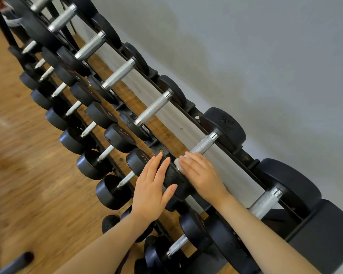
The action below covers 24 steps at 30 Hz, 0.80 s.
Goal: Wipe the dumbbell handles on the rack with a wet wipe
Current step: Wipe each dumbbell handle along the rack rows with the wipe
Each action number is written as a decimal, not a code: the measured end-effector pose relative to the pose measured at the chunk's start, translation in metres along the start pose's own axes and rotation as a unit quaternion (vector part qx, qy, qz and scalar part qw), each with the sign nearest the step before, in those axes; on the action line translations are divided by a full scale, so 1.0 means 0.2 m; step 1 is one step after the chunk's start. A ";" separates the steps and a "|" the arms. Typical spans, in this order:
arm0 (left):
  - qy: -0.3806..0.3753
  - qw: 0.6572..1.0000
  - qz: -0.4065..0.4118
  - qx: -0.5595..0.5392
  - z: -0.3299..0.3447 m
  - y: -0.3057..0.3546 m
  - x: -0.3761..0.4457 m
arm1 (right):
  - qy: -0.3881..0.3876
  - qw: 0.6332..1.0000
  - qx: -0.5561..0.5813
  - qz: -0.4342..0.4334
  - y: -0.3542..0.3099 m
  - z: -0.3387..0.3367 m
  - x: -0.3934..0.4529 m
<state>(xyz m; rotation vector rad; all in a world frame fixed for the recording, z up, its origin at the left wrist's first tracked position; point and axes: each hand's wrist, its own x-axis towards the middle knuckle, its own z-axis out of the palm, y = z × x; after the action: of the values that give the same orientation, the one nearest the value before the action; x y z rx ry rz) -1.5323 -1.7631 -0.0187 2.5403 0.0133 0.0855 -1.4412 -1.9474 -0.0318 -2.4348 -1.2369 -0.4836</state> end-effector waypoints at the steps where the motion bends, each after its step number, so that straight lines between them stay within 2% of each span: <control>1: 0.000 1.000 0.000 0.000 0.00 0.00 0.00 | -0.009 1.000 0.000 -0.014 0.00 0.00 -0.01; 3: 0.002 1.000 0.002 0.003 0.00 0.00 0.00 | 0.007 1.000 -0.007 -0.011 0.02 0.00 -0.01; 8: 0.006 1.000 -0.003 0.008 -0.01 0.01 0.00 | 0.076 0.993 0.010 0.084 0.00 -0.01 -0.01; 17: 0.012 1.000 0.000 -0.001 0.00 0.02 0.01 | 0.100 0.974 0.097 0.177 -0.05 0.01 -0.02; 21: 0.015 1.000 -0.003 -0.011 0.00 0.02 0.00 | 0.052 0.978 0.121 0.162 -0.07 0.00 -0.04; 24: 0.017 1.000 -0.002 -0.011 0.00 0.02 0.00 | 0.098 0.969 0.107 0.200 -0.04 -0.01 -0.04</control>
<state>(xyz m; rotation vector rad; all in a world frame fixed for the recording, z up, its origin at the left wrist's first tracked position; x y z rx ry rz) -1.5316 -1.7665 -0.0169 2.5171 0.0313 0.1260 -1.4525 -1.9493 -0.0311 -2.3024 -0.6549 -0.4343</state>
